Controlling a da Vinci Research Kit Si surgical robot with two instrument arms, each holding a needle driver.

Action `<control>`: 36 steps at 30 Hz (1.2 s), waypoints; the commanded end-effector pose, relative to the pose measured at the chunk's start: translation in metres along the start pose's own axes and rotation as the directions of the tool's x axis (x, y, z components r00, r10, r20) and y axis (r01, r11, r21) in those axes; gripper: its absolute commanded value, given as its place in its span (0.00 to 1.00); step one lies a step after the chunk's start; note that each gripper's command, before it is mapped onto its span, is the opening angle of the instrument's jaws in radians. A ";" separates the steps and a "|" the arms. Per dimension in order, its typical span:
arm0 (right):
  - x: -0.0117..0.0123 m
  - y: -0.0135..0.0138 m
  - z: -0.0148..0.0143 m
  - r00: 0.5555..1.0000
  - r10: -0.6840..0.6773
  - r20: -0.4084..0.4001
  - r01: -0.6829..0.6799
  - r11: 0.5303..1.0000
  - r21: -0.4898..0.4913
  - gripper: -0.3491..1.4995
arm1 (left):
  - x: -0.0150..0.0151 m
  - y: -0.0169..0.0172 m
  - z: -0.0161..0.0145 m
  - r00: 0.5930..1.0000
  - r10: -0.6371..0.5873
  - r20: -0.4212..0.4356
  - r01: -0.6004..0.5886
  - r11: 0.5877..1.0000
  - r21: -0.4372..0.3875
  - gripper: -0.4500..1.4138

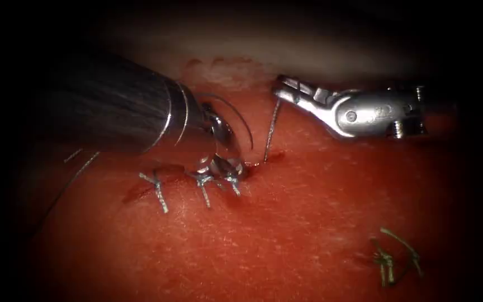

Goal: Wound Closure

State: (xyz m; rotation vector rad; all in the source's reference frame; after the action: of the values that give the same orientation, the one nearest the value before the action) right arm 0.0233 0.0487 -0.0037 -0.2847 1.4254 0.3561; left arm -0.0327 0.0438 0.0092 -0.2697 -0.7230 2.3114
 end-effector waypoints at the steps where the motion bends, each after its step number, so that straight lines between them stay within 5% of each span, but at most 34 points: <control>1: -0.0004 -0.0007 0.0007 1.000 -0.004 -0.007 0.004 1.000 0.014 0.00 | 0.0002 0.0001 0.0009 1.000 0.002 -0.002 -0.002 1.000 -0.003 0.08; 17: 0.0005 -0.0023 0.0005 0.997 -0.071 -0.010 0.072 0.989 0.127 0.00 | 0.0005 0.0001 0.0001 1.000 0.010 -0.022 -0.011 1.000 -0.017 0.16; 24: 0.0006 -0.0020 0.0004 0.998 -0.053 -0.029 0.057 0.985 0.164 0.00 | 0.0014 0.0007 -0.0039 0.995 0.003 -0.096 0.000 0.999 0.032 0.23; 29: 0.0008 -0.0009 0.0008 0.999 -0.046 -0.029 0.050 0.984 0.169 0.00 | 0.0007 0.0035 -0.0060 0.993 -0.010 -0.118 0.015 0.999 0.044 0.22; 36: 0.0005 0.0000 0.0013 0.999 -0.017 -0.039 0.025 0.980 0.200 0.00 | 0.0010 0.0096 -0.0040 0.994 0.003 -0.108 0.001 1.000 0.030 0.20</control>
State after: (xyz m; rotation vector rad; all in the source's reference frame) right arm 0.0240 0.0495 -0.0047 -0.1369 1.4834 0.1879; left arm -0.0374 0.0405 -0.0001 -0.3779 -0.6349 2.2856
